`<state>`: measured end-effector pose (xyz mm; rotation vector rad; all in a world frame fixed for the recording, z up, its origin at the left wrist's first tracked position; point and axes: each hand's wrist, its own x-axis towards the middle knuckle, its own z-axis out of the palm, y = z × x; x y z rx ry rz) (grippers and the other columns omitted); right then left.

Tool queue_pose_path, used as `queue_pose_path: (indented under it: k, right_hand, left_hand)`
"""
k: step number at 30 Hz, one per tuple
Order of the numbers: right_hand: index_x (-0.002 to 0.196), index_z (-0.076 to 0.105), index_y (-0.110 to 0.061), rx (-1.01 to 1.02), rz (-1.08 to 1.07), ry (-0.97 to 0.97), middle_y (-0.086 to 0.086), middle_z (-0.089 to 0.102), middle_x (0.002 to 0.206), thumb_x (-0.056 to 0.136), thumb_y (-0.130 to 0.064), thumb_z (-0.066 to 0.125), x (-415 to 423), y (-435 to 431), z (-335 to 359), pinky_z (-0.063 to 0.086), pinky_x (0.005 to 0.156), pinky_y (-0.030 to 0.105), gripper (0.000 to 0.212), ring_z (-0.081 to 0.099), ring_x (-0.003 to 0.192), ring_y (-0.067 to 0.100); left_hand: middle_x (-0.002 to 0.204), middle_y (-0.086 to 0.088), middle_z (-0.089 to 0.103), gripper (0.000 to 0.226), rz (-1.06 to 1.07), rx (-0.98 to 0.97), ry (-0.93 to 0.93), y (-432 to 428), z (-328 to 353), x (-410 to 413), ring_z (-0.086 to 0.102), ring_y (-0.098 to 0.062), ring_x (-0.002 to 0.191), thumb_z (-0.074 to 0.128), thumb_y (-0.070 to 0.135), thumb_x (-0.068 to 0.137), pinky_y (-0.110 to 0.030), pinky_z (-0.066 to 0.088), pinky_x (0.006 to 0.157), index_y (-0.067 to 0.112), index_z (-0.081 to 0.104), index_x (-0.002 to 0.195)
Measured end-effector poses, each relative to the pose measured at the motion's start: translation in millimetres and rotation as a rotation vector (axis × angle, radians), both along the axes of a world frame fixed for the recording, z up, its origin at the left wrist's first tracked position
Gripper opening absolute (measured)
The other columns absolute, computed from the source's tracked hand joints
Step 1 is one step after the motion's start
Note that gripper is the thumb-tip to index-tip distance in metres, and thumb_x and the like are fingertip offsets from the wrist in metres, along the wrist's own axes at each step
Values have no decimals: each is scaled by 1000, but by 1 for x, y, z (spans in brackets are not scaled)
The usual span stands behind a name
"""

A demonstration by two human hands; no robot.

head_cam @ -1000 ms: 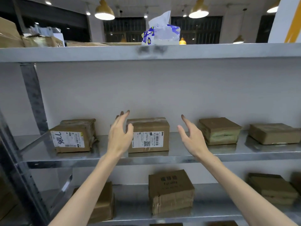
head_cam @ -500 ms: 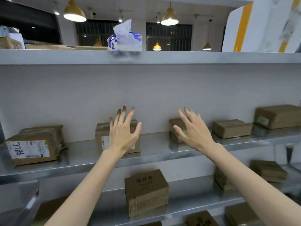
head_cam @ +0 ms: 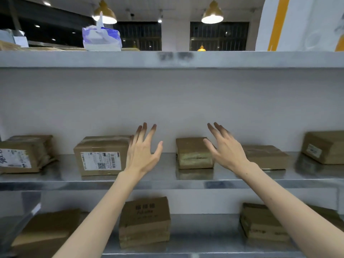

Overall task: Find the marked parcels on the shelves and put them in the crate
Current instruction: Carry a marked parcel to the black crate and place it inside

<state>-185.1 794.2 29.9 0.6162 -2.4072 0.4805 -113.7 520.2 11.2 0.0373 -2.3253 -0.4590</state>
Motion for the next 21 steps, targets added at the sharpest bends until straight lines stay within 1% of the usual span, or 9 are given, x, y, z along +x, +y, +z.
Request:
queue_pose_path:
  k: [4,7,9,12,16,17,19,20,21]
  right_hand:
    - [156,25,-30,-21,32,-88,2,28,163,101,-52,39,-17,24,-7,39,109,41,61,30,148,23]
    - [156,26,-31,-46,51,-167,0,28,163,102,-53,37,-29,38,-13,41,106,40,59,35,145,24]
    - [155,28,-30,-85,66,-213,2,30,162,102,-51,37,-36,44,-18,42,104,40,58,39,143,25]
    - [154,33,-25,-208,88,-316,5,38,157,104,-46,36,-46,46,-24,42,105,42,55,45,138,28]
    - [149,43,-18,-491,127,-541,5,52,147,105,-34,33,-51,39,-23,39,110,37,48,50,134,27]
    - [145,47,-15,-554,131,-591,7,54,145,106,-33,31,-52,35,-24,39,111,40,46,51,132,29]
    - [129,54,-6,-643,123,-675,18,59,134,106,-34,29,-52,28,-28,44,107,51,44,56,121,35]
    - [120,54,-2,-684,115,-724,23,60,127,106,-33,29,-52,25,-30,46,104,55,43,58,116,38]
    - [116,53,0,-734,109,-779,26,59,125,106,-32,29,-52,22,-33,47,102,57,42,59,114,41]
  left_hand:
    - [167,1,18,62,17,51,-18,33,-5,-5,12,-17,154,46,48,100,-42,21,121,34,26,157]
    - [166,3,21,59,3,127,-24,52,-6,-11,14,-16,154,46,47,100,-41,25,119,35,29,156]
    - [165,3,23,56,-3,202,-39,63,-8,-16,17,-17,153,45,46,101,-41,24,119,36,31,154]
    - [159,-2,35,49,4,440,-26,76,-11,-24,30,-22,148,43,43,103,-41,27,116,32,37,151]
    - [145,-8,51,43,62,771,-85,83,-15,-39,49,-29,130,37,39,106,-34,38,103,26,44,146]
    - [141,-9,54,41,64,850,-117,82,-16,-42,52,-29,126,38,36,106,-34,41,101,24,46,144]
    - [134,-12,57,39,16,1048,-187,81,-18,-48,56,-29,116,41,28,105,-40,47,100,21,49,142]
    - [131,-12,57,38,-16,1140,-229,82,-19,-49,57,-29,113,41,26,105,-41,49,98,20,50,141]
    - [130,-12,57,36,-48,1222,-267,84,-21,-49,57,-30,114,41,24,106,-42,50,95,21,51,140]
